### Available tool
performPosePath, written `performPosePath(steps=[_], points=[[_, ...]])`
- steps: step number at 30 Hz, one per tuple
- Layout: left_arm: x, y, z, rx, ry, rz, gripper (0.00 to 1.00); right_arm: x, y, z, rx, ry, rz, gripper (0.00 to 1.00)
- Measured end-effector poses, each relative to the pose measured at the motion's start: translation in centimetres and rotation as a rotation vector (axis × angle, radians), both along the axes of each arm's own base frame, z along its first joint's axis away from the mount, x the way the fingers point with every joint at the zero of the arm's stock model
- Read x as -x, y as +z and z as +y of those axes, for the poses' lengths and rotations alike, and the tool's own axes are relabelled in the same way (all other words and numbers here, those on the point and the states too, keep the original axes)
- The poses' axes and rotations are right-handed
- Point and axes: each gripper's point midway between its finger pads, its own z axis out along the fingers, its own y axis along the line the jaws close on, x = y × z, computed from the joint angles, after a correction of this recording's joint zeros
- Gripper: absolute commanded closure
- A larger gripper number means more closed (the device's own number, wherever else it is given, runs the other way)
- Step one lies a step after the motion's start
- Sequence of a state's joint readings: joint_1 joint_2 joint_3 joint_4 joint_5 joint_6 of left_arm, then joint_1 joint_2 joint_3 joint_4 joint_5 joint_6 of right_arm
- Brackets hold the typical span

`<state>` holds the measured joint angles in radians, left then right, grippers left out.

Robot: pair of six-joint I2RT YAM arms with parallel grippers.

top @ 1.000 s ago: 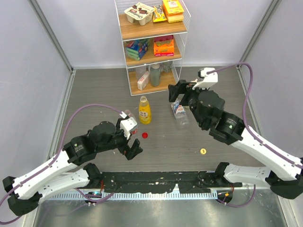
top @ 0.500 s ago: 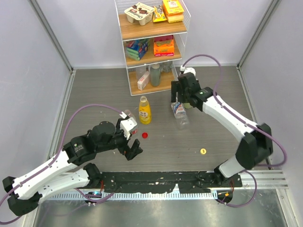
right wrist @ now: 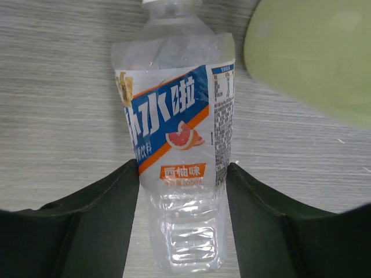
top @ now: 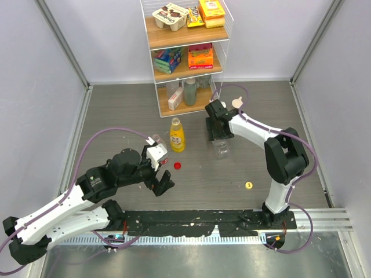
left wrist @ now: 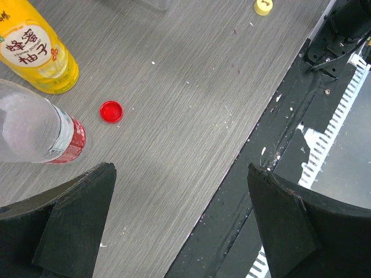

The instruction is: Unscrew the bottle caps

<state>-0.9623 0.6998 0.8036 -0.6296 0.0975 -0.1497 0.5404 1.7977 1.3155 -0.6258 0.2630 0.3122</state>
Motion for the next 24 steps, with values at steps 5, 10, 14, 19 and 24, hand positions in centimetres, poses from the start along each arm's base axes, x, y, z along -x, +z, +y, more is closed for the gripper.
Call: performPosePath(steps=[5,10,14,19,24], points=[[-0.1,0.2,0.1,-0.010,0.007,0.001,0.00,-0.1,-1.0,0.3,-0.020,0.006,0.014,0.52],[-0.8,2.7,-1.0,0.012,0.006,-0.011,0.00,-0.2,-0.8,0.9,-0.072,0.015,-0.004,0.61],[-1.5,5.1,-2.0,0.045,0.010,-0.029,0.00,0.3,-0.4,1.6,-0.124,0.030,0.003,0.62],[-2.8,7.7,-3.6,0.090,0.032,-0.037,0.00,1.4,3.3,2.3,-0.231,0.038,-0.062,0.62],[-4.6,9.4,-5.9,0.125,0.076,-0.026,0.00,1.8,13.2,2.7,-0.436,0.038,-0.323,0.63]])
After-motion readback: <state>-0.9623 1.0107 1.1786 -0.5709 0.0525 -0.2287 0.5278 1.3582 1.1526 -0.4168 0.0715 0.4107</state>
